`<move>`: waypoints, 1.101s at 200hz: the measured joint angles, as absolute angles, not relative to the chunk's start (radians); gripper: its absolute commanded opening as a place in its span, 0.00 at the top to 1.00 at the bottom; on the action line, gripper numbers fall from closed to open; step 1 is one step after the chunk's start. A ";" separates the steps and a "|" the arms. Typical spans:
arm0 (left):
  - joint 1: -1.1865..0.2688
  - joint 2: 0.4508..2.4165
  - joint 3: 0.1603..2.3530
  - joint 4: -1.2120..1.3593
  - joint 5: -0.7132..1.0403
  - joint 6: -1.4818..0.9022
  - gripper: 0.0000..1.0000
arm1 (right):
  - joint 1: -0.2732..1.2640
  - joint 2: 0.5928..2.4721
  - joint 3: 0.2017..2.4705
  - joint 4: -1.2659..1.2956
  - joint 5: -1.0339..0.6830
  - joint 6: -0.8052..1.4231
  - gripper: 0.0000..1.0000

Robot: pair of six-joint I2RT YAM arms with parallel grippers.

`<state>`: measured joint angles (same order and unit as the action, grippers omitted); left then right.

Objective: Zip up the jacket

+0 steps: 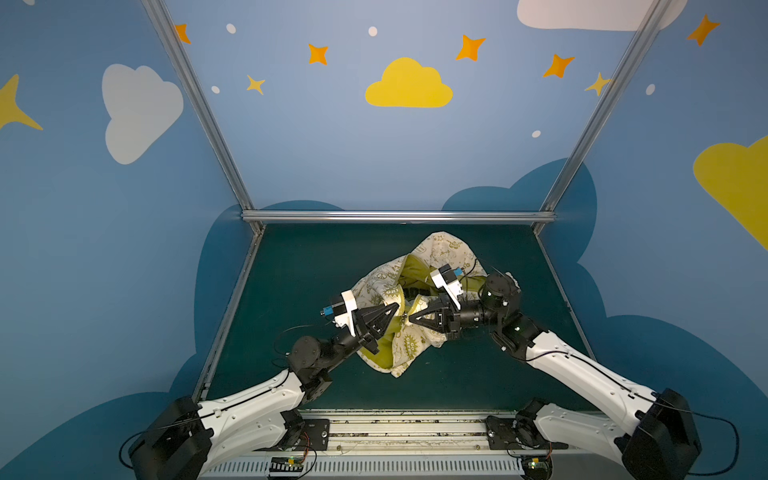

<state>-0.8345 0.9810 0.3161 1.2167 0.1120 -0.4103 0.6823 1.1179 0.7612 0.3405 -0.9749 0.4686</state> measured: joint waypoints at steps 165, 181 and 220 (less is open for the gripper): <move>-0.849 0.988 0.316 1.216 0.110 -0.379 0.97 | 0.682 1.123 0.767 0.341 -0.989 0.491 1.00; -0.854 0.988 0.316 1.217 0.107 -0.373 0.97 | 0.682 1.123 0.767 0.345 -0.991 0.498 1.00; -0.859 0.988 0.316 1.215 0.099 -0.360 0.97 | 0.675 1.113 0.767 0.360 -0.993 0.519 1.00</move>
